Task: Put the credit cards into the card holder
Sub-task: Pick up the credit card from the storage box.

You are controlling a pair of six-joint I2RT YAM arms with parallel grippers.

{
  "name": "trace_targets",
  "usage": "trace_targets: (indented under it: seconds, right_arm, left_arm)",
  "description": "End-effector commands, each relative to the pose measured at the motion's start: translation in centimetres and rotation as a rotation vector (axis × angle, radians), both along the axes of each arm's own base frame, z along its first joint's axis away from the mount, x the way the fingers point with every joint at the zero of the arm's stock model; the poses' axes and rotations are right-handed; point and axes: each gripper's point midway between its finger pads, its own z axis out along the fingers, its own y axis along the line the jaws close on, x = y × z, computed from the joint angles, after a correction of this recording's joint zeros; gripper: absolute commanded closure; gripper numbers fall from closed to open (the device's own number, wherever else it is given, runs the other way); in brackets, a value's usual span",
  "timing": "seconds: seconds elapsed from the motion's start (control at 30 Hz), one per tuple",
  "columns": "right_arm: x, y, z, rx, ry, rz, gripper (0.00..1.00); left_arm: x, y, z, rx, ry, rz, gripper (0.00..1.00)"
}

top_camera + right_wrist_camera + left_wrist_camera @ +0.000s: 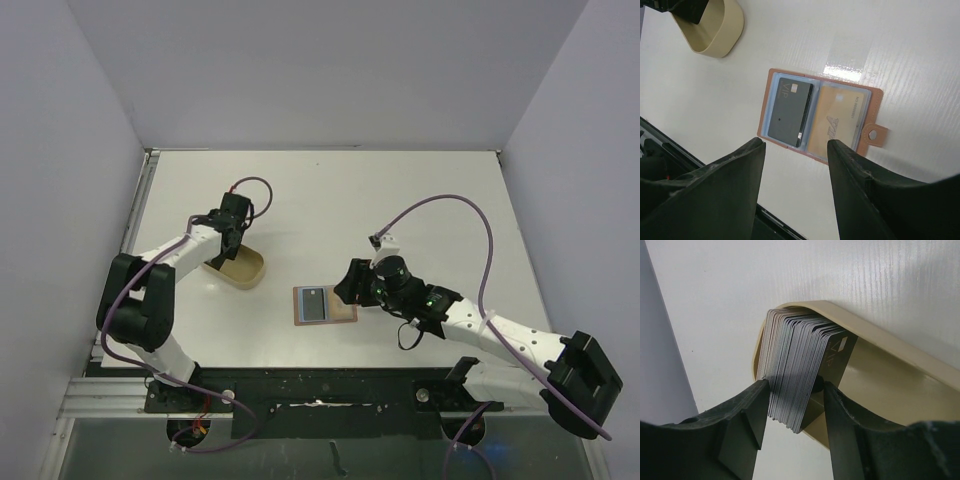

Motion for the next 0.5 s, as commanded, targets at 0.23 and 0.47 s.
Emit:
trace_targets:
  seconds: [0.23,0.47]
  right_arm:
    - [1.2,-0.6,1.3,0.032,-0.047,-0.048,0.47]
    - [1.4,-0.6,1.4,0.036,-0.048,-0.050,0.47]
  left_arm:
    - [2.2,0.3,2.5,0.035,-0.077,0.022,0.70]
    - [2.3,0.3,3.3,0.041,-0.089,0.020,0.72]
